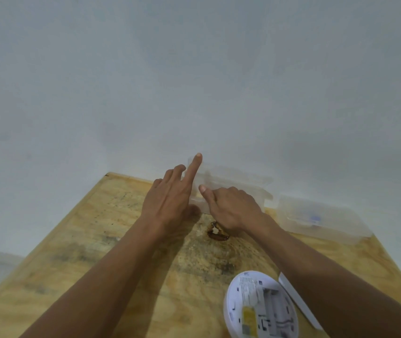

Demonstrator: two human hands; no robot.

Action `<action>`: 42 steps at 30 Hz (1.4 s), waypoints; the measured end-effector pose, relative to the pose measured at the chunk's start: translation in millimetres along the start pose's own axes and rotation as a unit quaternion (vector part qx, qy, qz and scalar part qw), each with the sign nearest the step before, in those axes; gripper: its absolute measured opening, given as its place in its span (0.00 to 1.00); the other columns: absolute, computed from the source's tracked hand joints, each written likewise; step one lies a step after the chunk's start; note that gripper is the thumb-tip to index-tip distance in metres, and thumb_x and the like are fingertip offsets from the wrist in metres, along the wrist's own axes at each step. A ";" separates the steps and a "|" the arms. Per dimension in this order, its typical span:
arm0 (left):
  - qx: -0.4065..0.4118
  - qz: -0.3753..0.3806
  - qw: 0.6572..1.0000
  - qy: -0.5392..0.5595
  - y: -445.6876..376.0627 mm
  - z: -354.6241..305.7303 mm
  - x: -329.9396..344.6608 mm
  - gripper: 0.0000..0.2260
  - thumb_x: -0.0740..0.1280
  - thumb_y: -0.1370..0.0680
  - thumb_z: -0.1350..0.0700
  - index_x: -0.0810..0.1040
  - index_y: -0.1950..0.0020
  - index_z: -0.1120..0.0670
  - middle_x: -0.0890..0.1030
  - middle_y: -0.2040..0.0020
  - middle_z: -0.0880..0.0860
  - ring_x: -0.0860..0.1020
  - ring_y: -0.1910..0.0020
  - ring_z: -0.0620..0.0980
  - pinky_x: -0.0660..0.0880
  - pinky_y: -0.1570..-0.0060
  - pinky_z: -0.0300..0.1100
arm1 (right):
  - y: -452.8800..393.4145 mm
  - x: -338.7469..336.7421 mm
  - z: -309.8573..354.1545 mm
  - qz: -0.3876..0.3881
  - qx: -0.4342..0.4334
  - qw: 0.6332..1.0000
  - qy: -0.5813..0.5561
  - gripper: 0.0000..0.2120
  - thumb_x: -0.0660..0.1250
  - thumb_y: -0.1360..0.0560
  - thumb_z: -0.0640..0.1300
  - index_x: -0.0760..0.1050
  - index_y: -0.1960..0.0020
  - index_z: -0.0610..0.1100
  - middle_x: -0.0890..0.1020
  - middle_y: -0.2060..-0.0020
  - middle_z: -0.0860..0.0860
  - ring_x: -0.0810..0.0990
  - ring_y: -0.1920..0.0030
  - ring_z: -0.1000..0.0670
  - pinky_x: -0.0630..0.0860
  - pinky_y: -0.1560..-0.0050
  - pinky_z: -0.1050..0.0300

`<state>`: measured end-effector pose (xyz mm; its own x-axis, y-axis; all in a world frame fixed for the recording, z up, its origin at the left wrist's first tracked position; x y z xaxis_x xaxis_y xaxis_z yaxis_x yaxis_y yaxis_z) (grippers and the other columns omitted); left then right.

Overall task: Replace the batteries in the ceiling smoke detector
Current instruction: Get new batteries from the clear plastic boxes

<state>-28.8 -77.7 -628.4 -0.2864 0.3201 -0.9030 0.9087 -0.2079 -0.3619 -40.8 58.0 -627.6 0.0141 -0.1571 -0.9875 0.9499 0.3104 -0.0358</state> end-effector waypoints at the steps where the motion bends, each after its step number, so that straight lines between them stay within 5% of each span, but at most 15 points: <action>1: -0.001 -0.003 1.000 -0.002 0.4 0.5 0.4 0.52 0.73 0.24 0.45 0.33 0.19 0.46 0.65 0.24 0.55 0.69 0.31 0.56 0.71 0.38 0.49 | -0.7 -1.2 -1.6 -0.021 0.006 1.000 -0.014 0.36 0.38 0.21 0.68 0.76 0.62 0.47 0.79 0.66 0.49 0.78 0.65 0.47 0.77 0.59 0.49; 5: -0.003 -0.011 1.000 -0.011 1.0 0.0 0.7 0.51 0.72 0.23 0.46 0.33 0.19 0.46 0.65 0.24 0.55 0.70 0.31 0.55 0.71 0.38 0.48 | 4.3 -17.8 -3.9 -0.169 0.006 0.983 -0.067 0.27 0.52 0.20 0.65 0.70 0.66 0.46 0.75 0.73 0.52 0.75 0.71 0.47 0.71 0.69 0.54; 9: -0.007 -0.012 1.000 -0.020 3.2 -1.9 -1.1 0.50 0.71 0.23 0.44 0.33 0.19 0.46 0.66 0.25 0.56 0.70 0.31 0.57 0.71 0.37 0.50 | 31.8 -49.3 7.1 -0.271 -0.048 0.961 -0.030 0.16 0.60 0.21 0.62 0.75 0.52 0.50 0.74 0.73 0.55 0.78 0.70 0.47 0.66 0.69 0.58; 12: -0.012 -0.006 0.999 -0.030 4.1 -3.3 -0.8 0.50 0.71 0.24 0.43 0.35 0.19 0.47 0.66 0.25 0.57 0.70 0.30 0.58 0.71 0.36 0.51 | 46.5 -74.7 -14.5 -0.211 0.019 0.977 0.039 0.23 0.59 0.21 0.64 0.68 0.30 0.54 0.82 0.61 0.50 0.82 0.56 0.43 0.68 0.62 0.56; 16: -0.012 -0.009 0.998 -0.054 6.6 -4.4 -0.4 0.48 0.71 0.23 0.41 0.38 0.18 0.49 0.66 0.25 0.57 0.70 0.30 0.58 0.71 0.35 0.50 | 50.9 -79.8 -56.4 -0.127 0.078 0.987 0.058 0.25 0.58 0.23 0.67 0.70 0.29 0.57 0.83 0.41 0.47 0.78 0.39 0.42 0.71 0.53 0.51; 22: -0.022 -0.037 0.995 -0.090 15.2 -9.7 -1.5 0.40 0.71 0.24 0.41 0.55 0.20 0.53 0.70 0.27 0.58 0.73 0.32 0.59 0.72 0.36 0.52 | 51.9 -57.1 -66.0 -0.131 0.057 0.989 0.035 0.24 0.61 0.25 0.68 0.74 0.33 0.60 0.85 0.51 0.49 0.82 0.46 0.44 0.70 0.58 0.55; 28: 0.041 -0.062 0.991 -0.110 13.7 -19.6 -2.0 0.27 0.76 0.28 0.44 0.77 0.35 0.56 0.80 0.37 0.60 0.81 0.42 0.62 0.78 0.48 0.54 | 62.7 -43.6 -60.8 -0.113 0.052 0.991 0.045 0.23 0.61 0.24 0.67 0.74 0.32 0.59 0.85 0.45 0.50 0.80 0.41 0.45 0.76 0.50 0.52; 33: 0.073 -0.091 0.988 -0.103 18.7 -27.7 -2.8 0.21 0.57 0.21 0.42 0.83 0.46 0.55 0.84 0.47 0.55 0.81 0.46 0.59 0.77 0.53 0.52 | 68.2 -37.6 -62.0 -0.125 0.058 0.990 0.029 0.20 0.60 0.21 0.63 0.76 0.33 0.58 0.83 0.40 0.51 0.79 0.38 0.45 0.75 0.48 0.52; 37: 0.063 -0.096 0.991 -0.073 19.6 -24.0 -0.6 0.15 0.65 0.21 0.45 0.84 0.48 0.55 0.85 0.49 0.54 0.80 0.45 0.60 0.78 0.54 0.52 | 72.7 -32.3 -58.3 -0.142 0.063 0.988 0.008 0.18 0.61 0.20 0.59 0.77 0.34 0.56 0.84 0.42 0.49 0.81 0.41 0.43 0.75 0.49 0.51; 42: 0.053 -0.087 0.994 -0.049 18.1 -26.0 -3.9 0.20 0.59 0.22 0.42 0.85 0.49 0.54 0.84 0.49 0.52 0.79 0.45 0.59 0.77 0.56 0.51 | 76.2 -30.9 -54.4 -0.155 0.065 0.986 0.007 0.16 0.61 0.19 0.58 0.78 0.36 0.54 0.85 0.46 0.47 0.83 0.45 0.41 0.77 0.52 0.51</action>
<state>-3.3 -58.7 -625.3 -0.4700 0.2689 -0.8407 0.8071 -0.2546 -0.5327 14.2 137.6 -608.2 -0.2869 -0.2113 -0.9344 0.9400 0.1260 -0.3171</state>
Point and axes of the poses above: each hand's wrist, its own y-axis away from the middle knuckle, its own x-axis out of the palm, z = x × y, the point moved 6 cm from there along -y, towards the middle knuckle
